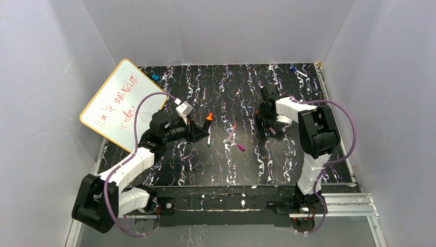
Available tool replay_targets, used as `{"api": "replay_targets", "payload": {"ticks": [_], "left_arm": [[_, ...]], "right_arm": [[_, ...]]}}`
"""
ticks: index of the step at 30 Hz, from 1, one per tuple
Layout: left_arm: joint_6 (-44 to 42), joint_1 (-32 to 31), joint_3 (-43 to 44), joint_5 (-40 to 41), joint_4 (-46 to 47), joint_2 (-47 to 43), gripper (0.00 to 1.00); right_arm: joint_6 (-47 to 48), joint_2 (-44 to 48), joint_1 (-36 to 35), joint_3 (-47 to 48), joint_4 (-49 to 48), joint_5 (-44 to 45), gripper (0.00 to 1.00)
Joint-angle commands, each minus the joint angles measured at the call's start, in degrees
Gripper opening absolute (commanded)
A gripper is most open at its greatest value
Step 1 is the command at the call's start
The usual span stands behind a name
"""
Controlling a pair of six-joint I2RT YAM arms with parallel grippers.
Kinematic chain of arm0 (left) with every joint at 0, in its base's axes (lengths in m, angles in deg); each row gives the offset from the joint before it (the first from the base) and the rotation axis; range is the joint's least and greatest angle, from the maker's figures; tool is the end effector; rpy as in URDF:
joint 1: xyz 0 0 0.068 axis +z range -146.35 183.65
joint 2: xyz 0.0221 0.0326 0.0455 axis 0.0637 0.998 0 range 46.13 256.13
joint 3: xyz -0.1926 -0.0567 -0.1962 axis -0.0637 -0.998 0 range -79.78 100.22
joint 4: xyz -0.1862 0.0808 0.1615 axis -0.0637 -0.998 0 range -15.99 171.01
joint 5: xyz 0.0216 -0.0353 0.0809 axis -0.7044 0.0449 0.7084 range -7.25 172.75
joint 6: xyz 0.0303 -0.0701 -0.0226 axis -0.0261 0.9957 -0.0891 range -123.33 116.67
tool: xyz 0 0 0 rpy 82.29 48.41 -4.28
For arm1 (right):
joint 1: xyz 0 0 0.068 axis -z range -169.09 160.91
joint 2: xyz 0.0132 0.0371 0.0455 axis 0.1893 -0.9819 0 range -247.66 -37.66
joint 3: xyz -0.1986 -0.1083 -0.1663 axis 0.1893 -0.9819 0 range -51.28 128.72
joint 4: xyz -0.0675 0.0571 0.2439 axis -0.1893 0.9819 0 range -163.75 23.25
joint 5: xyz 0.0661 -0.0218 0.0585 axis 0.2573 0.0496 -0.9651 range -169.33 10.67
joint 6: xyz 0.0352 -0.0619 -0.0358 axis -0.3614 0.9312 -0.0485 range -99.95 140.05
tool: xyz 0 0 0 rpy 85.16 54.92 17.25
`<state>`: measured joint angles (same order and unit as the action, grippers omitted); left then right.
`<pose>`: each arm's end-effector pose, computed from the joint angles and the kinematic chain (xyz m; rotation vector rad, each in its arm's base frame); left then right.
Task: Insert the pens into the pen caps
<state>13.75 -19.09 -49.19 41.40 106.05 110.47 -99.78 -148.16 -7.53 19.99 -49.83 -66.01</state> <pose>0.2235 -0.1428 0.2548 0.6454 1.7009 -1.1200 0.3891 0.1132 0.1358 2.1516 1.6637 0.4933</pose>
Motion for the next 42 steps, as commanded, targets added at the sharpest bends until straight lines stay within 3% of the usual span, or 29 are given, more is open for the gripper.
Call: {"api": "replay_targets", "payload": {"ticks": [1,17,25,29,34,37,42], "left_arm": [[-1.1,-0.3,0.9,-0.6,-0.3,-0.3,0.00],[-1.7,-0.3,1.5,-0.4,-0.8,1.0,0.00],[-1.2,-0.3,1.4,-0.2,-0.3,1.1,0.00],[-0.4,-0.3,1.7,-0.6,0.6,2.3,0.00],[0.6,-0.3,1.8,-0.6,1.5,3.5,0.00],[0.5,-0.3,1.8,-0.6,1.0,3.6,0.00],[0.7,-0.3,2.0,-0.5,1.0,4.3,0.00]], "right_arm": [[-16.3,0.5,0.2,-2.4,3.1,0.8,0.01],[4.3,12.9,0.0,0.6,6.3,1.7,0.01],[12.3,15.2,-0.5,-1.5,6.5,-3.4,0.01],[26.0,15.1,-1.0,-3.2,3.9,-4.0,0.01],[51.6,14.5,-0.9,-7.1,-10.2,-12.2,0.01],[62.8,12.6,-1.0,-6.3,-11.0,-18.9,0.01],[73.4,8.3,-1.0,-3.8,-9.6,-25.8,0.01]]}}
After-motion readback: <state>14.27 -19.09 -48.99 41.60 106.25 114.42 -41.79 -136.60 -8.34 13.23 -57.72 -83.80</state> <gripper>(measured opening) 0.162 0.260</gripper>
